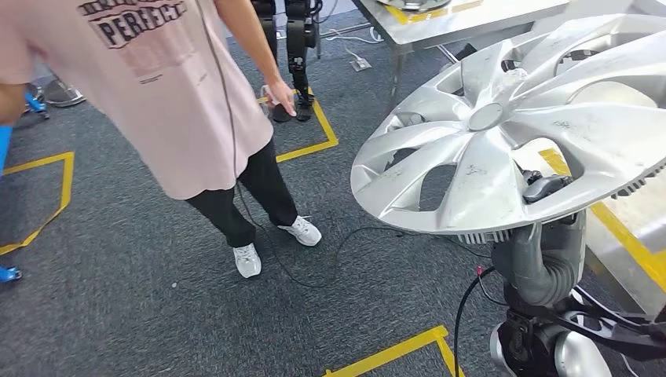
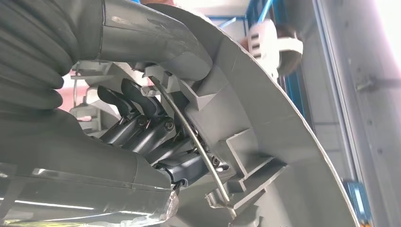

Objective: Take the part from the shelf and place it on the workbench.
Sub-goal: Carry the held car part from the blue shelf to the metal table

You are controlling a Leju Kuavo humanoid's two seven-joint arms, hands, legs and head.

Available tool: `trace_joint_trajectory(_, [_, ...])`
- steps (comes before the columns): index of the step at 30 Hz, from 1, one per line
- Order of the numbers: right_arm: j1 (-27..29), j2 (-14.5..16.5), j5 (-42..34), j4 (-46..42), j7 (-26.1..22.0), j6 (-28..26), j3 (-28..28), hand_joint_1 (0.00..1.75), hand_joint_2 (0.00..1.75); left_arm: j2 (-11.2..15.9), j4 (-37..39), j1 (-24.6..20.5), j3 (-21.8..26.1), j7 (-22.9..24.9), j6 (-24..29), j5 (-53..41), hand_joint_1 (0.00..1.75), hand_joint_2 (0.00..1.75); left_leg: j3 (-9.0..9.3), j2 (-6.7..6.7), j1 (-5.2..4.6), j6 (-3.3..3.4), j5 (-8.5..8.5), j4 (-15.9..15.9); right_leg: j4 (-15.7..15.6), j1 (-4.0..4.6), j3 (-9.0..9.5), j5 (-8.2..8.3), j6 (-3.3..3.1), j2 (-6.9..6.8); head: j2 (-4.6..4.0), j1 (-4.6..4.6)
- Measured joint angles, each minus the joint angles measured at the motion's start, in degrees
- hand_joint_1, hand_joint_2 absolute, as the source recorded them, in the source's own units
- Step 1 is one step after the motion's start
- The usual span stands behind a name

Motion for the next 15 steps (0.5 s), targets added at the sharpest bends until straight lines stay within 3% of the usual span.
trace_joint_trajectory(1, [0.19,0.08,-0.09,0.13,-0.09,0.03,0.01,1.75,1.75,0.08,0.01,0.12,0.01,0.05,0.01,-0.02,0.0,1.75,-1.51,0.18,-0.01,0.0,-0.38,2.51,0.07,0.05,0.0,-0.02,-0.04,0.83,0.0,-0.18])
trace_joint_trajectory(2, [0.37,0.15,-0.15,0.25,-0.14,0.04,0.02,1.75,1.75,0.16,0.01,0.19,0.01,0.09,0.02,-0.08,0.0,1.75,-2.17,0.31,-0.01,0.09,0.39,3.08,0.17,0.1,0.0,-0.05,-0.06,1.69,0.0,-0.25])
trace_joint_trajectory(4, [0.7,0.28,-0.22,0.45,-0.19,0.05,0.02,1.75,1.75,0.39,0.01,0.17,0.01,0.28,0.04,-0.31,0.0,1.75,-0.47,-0.72,0.03,0.48,4.78,-2.13,0.43,0.1,0.03,-0.2,-0.02,3.35,0.0,-0.37])
trace_joint_trajectory(5, [0.86,0.34,-0.26,0.54,-0.29,0.05,0.0,1.75,1.75,0.56,0.01,0.16,0.01,0.49,0.04,-0.42,0.0,1.75,1.06,-2.65,0.2,0.8,6.76,-5.83,0.58,0.1,-0.01,-0.3,0.08,4.11,0.0,-0.42])
trace_joint_trajectory(7, [1.23,0.44,-0.41,0.68,-0.79,0.05,-0.09,1.75,1.75,0.91,0.01,0.21,0.02,0.95,0.07,-0.51,0.0,1.75,3.35,-5.63,0.49,1.14,8.67,-11.09,0.88,-0.06,-0.34,-0.4,0.49,5.73,0.0,-0.43])
trace_joint_trajectory(8, [1.5,0.49,-0.54,0.73,-1.1,0.06,-0.14,1.75,1.75,1.07,0.01,0.24,0.02,1.15,0.08,-0.52,0.0,1.75,3.76,-6.07,0.53,1.27,8.54,-11.81,0.93,-0.21,-0.56,-0.35,0.84,6.55,0.0,-0.42])
trace_joint_trajectory(10, [2.03,0.61,-0.79,0.8,-1.6,0.1,-0.21,1.75,1.75,1.28,0.01,0.22,0.03,1.42,0.09,-0.54,0.0,1.75,4.05,-4.38,0.47,1.49,8.56,-12.21,0.88,-0.5,-0.91,-0.18,1.58,8.22,0.0,-0.38])
trace_joint_trajectory(11, [2.27,0.65,-0.87,0.83,-1.74,0.14,-0.27,1.75,1.75,1.38,0.02,0.14,0.04,1.52,0.12,-0.54,0.0,1.75,4.22,-3.39,0.53,1.7,8.64,-12.46,1.21,-0.42,-1.18,-0.49,1.9,7.76,0.0,-0.35])
trace_joint_trajectory(12, [2.38,0.68,-0.91,0.87,-1.85,0.2,-0.35,1.75,1.75,1.48,0.02,0.06,0.05,1.59,0.17,-0.55,0.0,1.75,4.36,-2.35,0.6,1.91,8.71,-12.73,2.45,-0.33,-1.8,-1.4,2.21,6.45,0.0,-0.1])
trace_joint_trajectory(14, [2.49,0.78,-0.97,1.05,-2.13,0.36,-0.56,1.75,1.75,1.6,0.02,0.06,0.08,1.53,0.26,-0.55,0.0,1.75,4.54,-0.13,0.51,2.27,8.67,-12.99,8.05,-0.24,-4.4,-4.75,2.77,2.52,0.0,0.64])
trace_joint_trajectory(15, [2.5,0.85,-0.99,1.2,-2.29,0.45,-0.63,1.75,1.75,1.63,0.02,0.16,0.1,1.31,0.31,-0.56,0.0,1.75,4.54,0.99,0.41,2.4,8.56,-12.98,11.76,-0.32,-6.09,-6.51,3.02,1.35,0.0,1.01])
